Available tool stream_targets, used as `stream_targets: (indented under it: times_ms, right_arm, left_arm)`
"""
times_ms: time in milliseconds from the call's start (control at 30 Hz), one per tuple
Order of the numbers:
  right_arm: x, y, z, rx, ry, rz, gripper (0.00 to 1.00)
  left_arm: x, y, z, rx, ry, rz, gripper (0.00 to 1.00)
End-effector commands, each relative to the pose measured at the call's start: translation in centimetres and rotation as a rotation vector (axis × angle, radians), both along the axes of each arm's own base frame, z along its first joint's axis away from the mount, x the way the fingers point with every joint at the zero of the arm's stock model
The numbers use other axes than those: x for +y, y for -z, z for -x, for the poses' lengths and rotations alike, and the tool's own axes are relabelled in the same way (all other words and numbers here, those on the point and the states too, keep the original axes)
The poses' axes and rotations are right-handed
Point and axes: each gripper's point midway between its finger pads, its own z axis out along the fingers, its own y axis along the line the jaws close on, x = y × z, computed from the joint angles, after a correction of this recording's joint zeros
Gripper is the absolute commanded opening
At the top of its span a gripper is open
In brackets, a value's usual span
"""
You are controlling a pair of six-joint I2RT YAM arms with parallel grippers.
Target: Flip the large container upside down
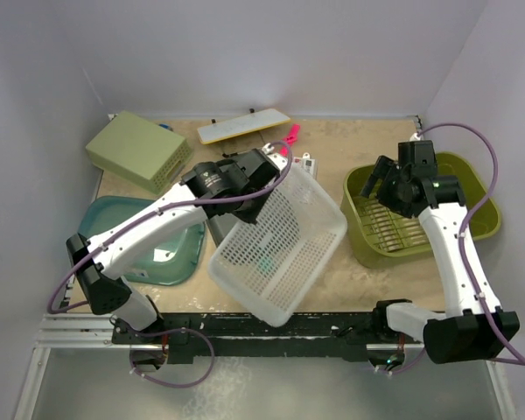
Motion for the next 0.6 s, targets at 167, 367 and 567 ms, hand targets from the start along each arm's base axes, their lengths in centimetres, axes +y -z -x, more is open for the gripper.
stream_targets:
  times_ms: [167, 367, 567]
  right_arm:
    - [0.7, -2.4, -0.3, -0.089, -0.037, -0.055, 0.85]
    - [1.6, -2.5, -0.6, -0.094, -0.062, -0.1, 0.85]
    - [1.9, -1.6, -0.4, -0.073, -0.073, -0.117, 0.85]
  left_arm:
    - [6.5, -9.3, -5.2, -0.391, -0.292, -0.14, 0.0]
    - [9.4, -16.6, -7.5, -0.655, -0.446, -0.151, 0.0]
    - [12.2, -20.7, -8.4, -0.883, -0.586, -0.277, 0.0]
